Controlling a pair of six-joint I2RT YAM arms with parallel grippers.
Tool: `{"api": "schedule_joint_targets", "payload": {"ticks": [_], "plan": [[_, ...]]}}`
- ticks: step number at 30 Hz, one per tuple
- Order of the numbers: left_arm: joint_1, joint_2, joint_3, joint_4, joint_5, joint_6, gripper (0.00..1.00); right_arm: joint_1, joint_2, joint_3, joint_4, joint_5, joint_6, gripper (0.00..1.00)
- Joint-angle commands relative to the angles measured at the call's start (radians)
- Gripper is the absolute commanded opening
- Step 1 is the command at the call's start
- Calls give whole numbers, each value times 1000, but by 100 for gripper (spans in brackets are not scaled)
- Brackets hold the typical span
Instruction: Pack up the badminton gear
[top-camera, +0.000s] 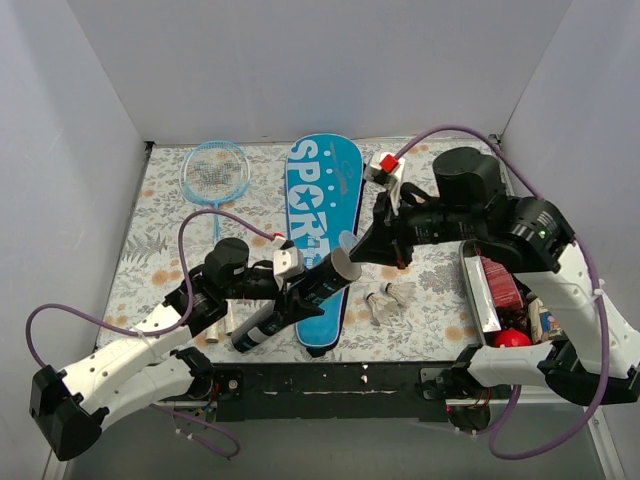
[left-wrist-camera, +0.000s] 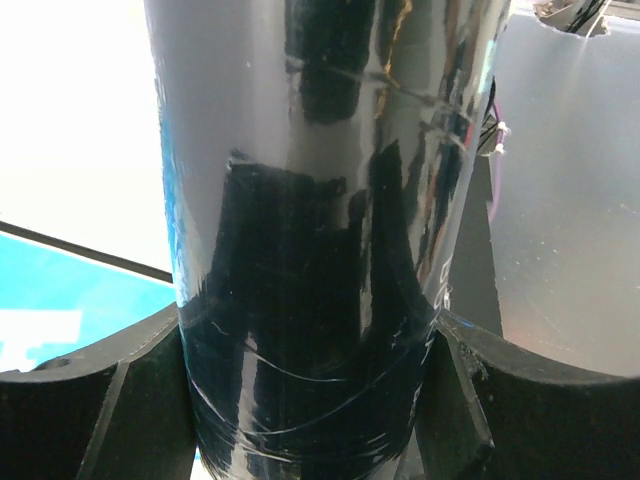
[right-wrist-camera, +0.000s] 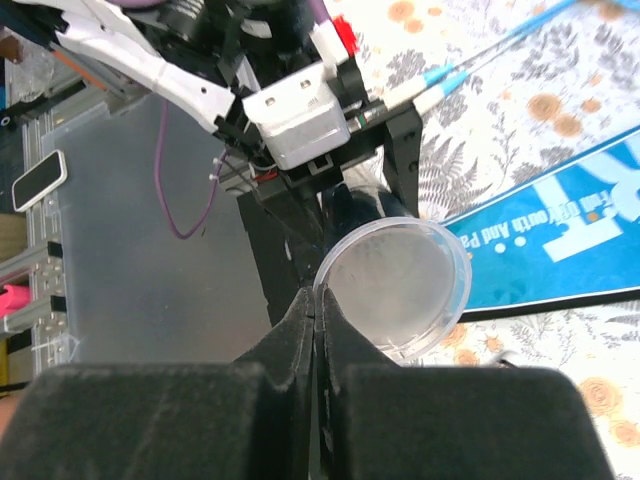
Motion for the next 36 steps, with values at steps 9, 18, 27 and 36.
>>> {"api": "schedule_joint_targets", "payload": {"ticks": [9, 18, 27, 36], "plan": [[-12, -32, -3, -7, 25, 9, 24, -6, -22, -24, -2, 350, 14, 1], [-14, -39, -5, 10, 25, -5, 25, -318, 64, -350, 252, 544, 94, 1], [-14, -49, -5, 13, 18, -5, 25, -565, 184, -657, 546, 553, 164, 1], [-15, -59, -11, 17, 19, -14, 26, -641, 454, -674, 612, 590, 189, 1]]}}
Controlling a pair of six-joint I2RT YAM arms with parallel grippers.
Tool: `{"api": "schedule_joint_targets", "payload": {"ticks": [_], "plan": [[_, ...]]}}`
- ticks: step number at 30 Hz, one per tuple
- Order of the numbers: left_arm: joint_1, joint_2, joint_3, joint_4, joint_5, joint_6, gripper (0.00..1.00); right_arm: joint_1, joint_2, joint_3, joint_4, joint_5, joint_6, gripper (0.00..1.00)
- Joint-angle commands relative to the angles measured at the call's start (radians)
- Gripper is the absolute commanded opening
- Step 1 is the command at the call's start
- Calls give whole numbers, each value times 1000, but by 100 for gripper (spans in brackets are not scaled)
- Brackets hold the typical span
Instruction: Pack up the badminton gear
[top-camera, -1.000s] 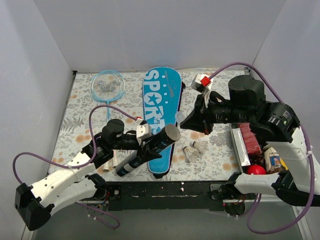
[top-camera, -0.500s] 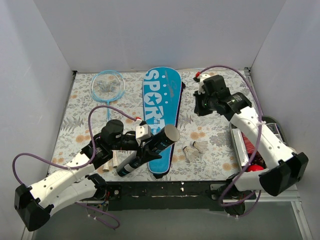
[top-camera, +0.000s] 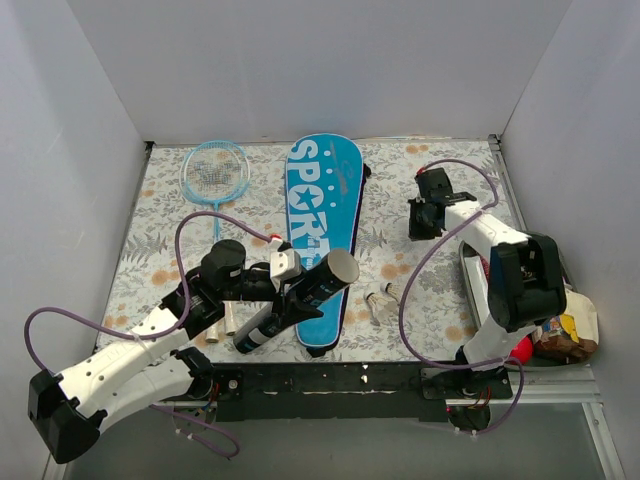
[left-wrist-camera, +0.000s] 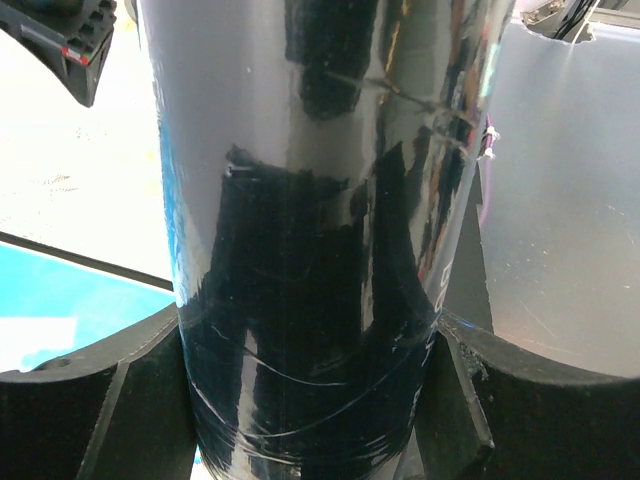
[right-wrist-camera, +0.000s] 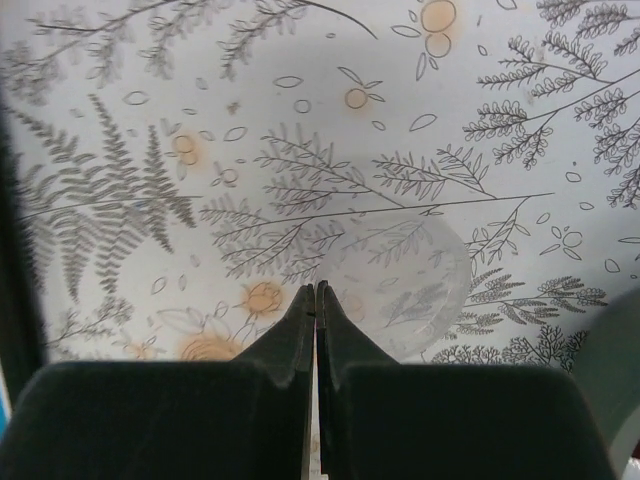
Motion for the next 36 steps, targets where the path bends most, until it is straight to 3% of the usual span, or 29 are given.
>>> {"api": "schedule_joint_targets", "payload": {"ticks": [1, 8, 9, 10, 13, 16, 23, 30, 36], "plan": [[-6, -36, -6, 34, 5, -7, 26, -12, 72, -6, 84, 29, 33, 1], [-6, -44, -14, 37, 8, -9, 26, -10, 128, -15, 110, 58, 32, 5], [-6, -41, -14, 35, 9, -9, 26, -10, 124, -16, 110, 62, 30, 10], [-6, -39, -12, 37, 8, -9, 26, -10, 118, -24, 115, 61, 28, 27], [-6, -38, -14, 37, 12, -10, 23, -10, 83, -30, 113, 59, 28, 53], [-6, -36, -14, 37, 14, -10, 22, -10, 34, -27, 99, 47, 30, 62], [-6, -39, -14, 35, 8, -12, 22, 19, -189, -41, -14, 32, 88, 64], [-6, -33, -11, 32, -3, -14, 22, 119, -557, -272, -91, -37, 306, 65], [-6, -32, -8, 27, -6, -17, 22, 123, -784, -411, -109, -86, 444, 65]]}}
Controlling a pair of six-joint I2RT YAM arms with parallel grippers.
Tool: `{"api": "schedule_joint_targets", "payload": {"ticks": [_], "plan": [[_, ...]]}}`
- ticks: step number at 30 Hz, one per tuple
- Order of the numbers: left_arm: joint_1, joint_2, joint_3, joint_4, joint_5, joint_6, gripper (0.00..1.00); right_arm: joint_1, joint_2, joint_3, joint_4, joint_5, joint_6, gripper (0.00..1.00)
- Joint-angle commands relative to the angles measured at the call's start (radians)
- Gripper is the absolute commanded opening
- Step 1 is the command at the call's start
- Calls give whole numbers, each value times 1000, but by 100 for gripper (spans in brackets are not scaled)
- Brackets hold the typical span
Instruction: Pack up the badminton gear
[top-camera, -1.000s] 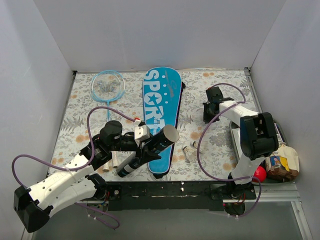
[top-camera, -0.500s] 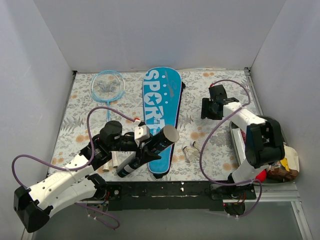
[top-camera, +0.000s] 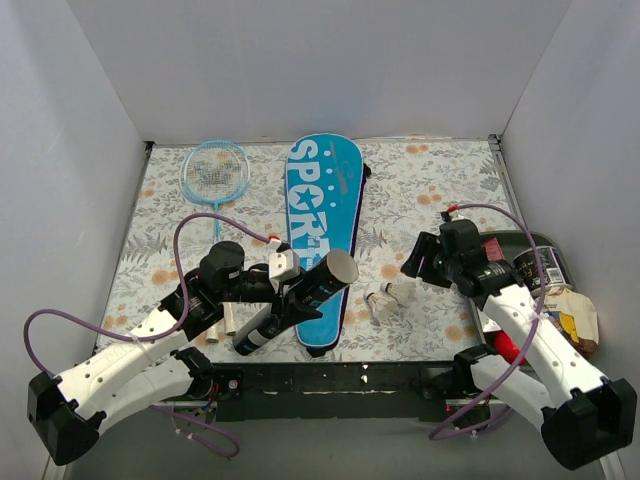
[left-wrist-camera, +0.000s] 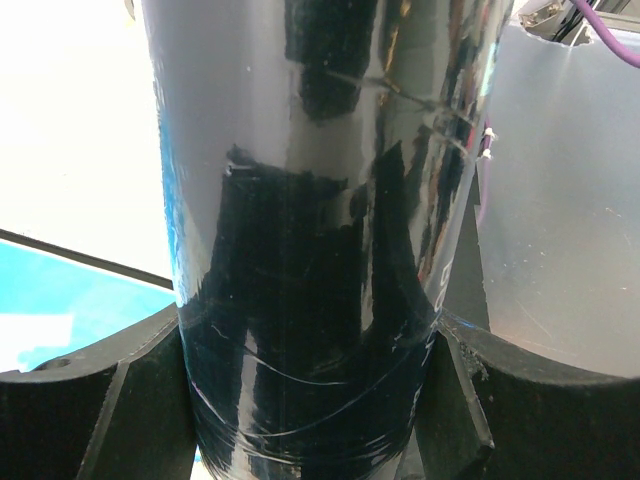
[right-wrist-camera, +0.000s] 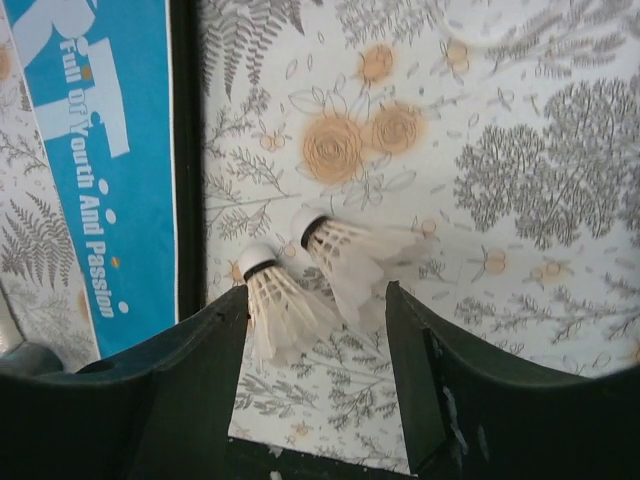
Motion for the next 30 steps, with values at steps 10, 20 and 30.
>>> {"api": "schedule_joint_targets", "payload": {"ticks": [10, 20, 30], "plan": [[-7, -25, 3, 25, 1, -11, 22, 3, -170, -191, 18, -78, 286, 64], [-9, -23, 0, 37, 13, -17, 22, 2, -144, -281, 136, -77, 335, 62], [-12, -19, 0, 37, 13, -17, 22, 3, -119, -386, 315, -69, 351, 55]]}}
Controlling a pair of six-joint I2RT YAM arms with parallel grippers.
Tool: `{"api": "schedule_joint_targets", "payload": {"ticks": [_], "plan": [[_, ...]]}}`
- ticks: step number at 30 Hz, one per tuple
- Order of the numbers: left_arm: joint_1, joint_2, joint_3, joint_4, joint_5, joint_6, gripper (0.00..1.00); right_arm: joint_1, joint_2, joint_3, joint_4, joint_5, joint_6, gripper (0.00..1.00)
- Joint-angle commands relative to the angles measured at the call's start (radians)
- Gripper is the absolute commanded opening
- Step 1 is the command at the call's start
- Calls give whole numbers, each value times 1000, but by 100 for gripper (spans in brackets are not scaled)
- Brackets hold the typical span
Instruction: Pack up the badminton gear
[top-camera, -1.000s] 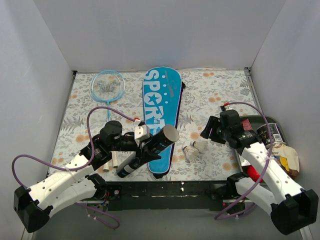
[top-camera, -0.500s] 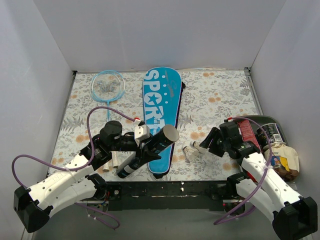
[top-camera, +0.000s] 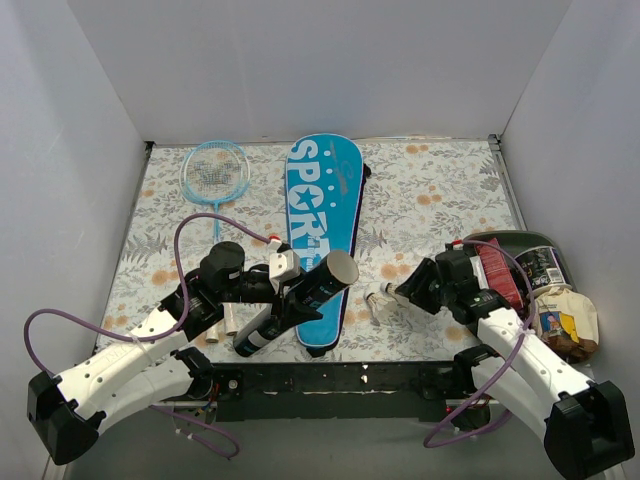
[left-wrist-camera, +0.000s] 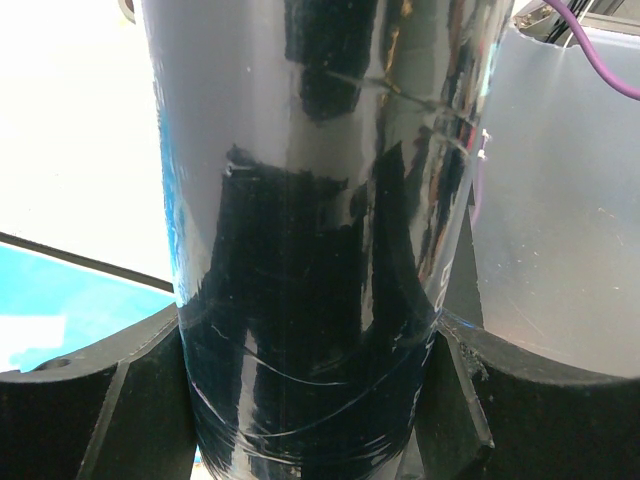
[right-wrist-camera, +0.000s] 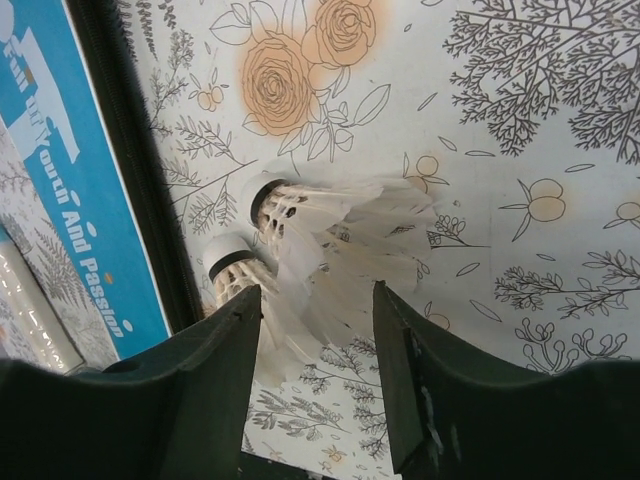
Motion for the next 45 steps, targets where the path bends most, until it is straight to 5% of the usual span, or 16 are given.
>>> {"api": "schedule_joint_targets", "payload": {"ticks": [1, 14, 23, 24, 28, 36, 45], "plan": [[-6, -15, -1, 37, 11, -8, 22, 3, 19, -41, 129, -1, 24, 55], [-9, -11, -3, 37, 12, -7, 22, 3, -62, -105, 269, 62, -4, 41], [-11, -9, -4, 37, 11, -7, 22, 2, -44, -148, 346, 27, -13, 12], [-12, -9, -4, 37, 11, -7, 22, 3, -44, -146, 346, 27, -16, 2], [-12, -7, -3, 36, 9, -7, 22, 3, -79, -113, 312, 27, -44, 1], [-15, 2, -3, 36, 2, -7, 21, 3, -137, 304, -26, 106, -282, 1], [-27, 32, 7, 31, 2, -4, 20, 3, 33, 809, -352, -105, -574, 1]]}}
